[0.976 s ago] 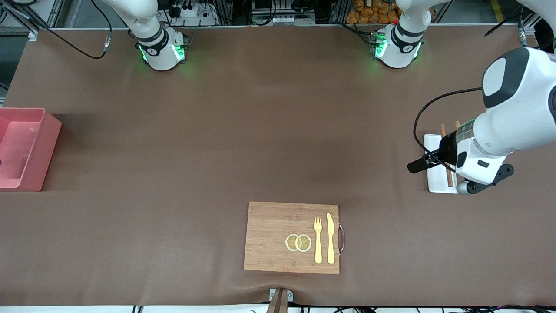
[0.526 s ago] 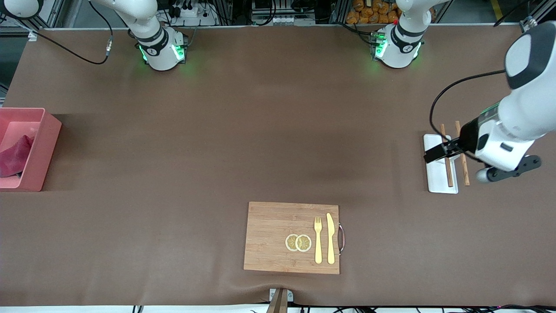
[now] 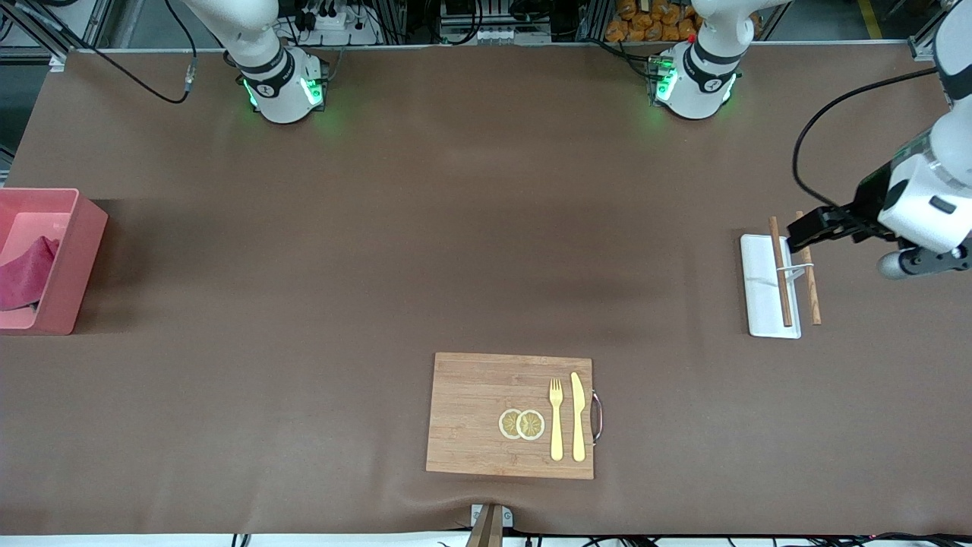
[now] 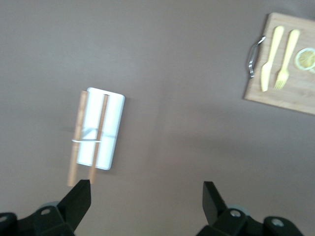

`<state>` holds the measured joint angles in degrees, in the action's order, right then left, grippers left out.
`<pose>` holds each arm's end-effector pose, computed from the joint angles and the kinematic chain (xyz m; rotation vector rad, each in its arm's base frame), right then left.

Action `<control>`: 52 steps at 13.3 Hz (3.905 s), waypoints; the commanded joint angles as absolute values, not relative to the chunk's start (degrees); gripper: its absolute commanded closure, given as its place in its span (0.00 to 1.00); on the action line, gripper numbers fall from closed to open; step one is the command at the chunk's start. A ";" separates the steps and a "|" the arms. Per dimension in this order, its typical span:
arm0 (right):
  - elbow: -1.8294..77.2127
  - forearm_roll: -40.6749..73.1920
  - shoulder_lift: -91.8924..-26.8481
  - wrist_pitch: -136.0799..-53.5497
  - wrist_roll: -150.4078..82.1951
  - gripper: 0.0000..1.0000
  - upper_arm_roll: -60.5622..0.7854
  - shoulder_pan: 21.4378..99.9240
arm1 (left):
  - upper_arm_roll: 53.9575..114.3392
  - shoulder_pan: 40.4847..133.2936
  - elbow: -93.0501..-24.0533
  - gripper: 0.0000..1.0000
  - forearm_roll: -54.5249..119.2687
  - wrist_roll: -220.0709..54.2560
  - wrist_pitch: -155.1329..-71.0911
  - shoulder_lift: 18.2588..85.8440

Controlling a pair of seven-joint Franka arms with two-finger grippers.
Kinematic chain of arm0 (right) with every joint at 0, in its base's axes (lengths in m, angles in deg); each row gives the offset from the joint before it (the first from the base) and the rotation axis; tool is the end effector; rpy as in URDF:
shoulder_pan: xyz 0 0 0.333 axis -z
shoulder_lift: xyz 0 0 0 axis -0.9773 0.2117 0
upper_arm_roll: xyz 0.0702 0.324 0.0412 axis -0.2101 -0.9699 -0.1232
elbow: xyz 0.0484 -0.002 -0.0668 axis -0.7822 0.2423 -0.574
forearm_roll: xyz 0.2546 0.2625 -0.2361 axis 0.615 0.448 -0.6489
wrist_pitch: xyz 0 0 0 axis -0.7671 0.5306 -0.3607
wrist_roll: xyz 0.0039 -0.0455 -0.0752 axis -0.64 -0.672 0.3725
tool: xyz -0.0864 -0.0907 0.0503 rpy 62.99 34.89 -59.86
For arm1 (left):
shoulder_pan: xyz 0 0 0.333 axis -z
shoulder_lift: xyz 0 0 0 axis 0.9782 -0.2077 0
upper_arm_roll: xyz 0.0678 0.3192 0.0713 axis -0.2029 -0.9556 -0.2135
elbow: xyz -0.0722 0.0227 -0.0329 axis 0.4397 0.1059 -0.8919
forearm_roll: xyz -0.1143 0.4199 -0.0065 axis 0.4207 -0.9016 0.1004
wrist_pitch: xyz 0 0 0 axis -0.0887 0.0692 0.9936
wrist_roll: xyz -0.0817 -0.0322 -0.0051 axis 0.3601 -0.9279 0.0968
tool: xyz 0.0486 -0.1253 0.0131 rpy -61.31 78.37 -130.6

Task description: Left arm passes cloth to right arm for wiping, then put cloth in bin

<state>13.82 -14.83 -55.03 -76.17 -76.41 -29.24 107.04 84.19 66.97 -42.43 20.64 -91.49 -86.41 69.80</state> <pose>0.6165 -0.4048 0.4336 -3.0195 -0.3052 0.0673 0.6375 -0.0614 0.5928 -3.1269 -0.2164 0.0172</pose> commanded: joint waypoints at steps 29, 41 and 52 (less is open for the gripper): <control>29.63 -15.23 -81.43 -71.56 -17.65 0.00 -29.36 76.02 | 61.96 86.98 -58.07 0.00 25.22 -93.06 -83.31 87.16; 29.11 -20.48 -81.52 -71.74 -18.44 0.00 -29.80 73.84 | 62.39 87.59 -53.32 0.00 20.83 -92.63 -83.31 84.44; 29.02 -20.94 -81.60 -72.09 -18.35 0.00 -29.71 73.21 | 62.74 87.77 -53.41 0.00 21.09 -94.47 -83.31 84.35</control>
<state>27.60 -19.89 -79.99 -71.68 -18.78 -29.59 73.16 62.52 87.21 -54.69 22.22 -92.65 -83.73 84.94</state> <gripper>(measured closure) 0.000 0.000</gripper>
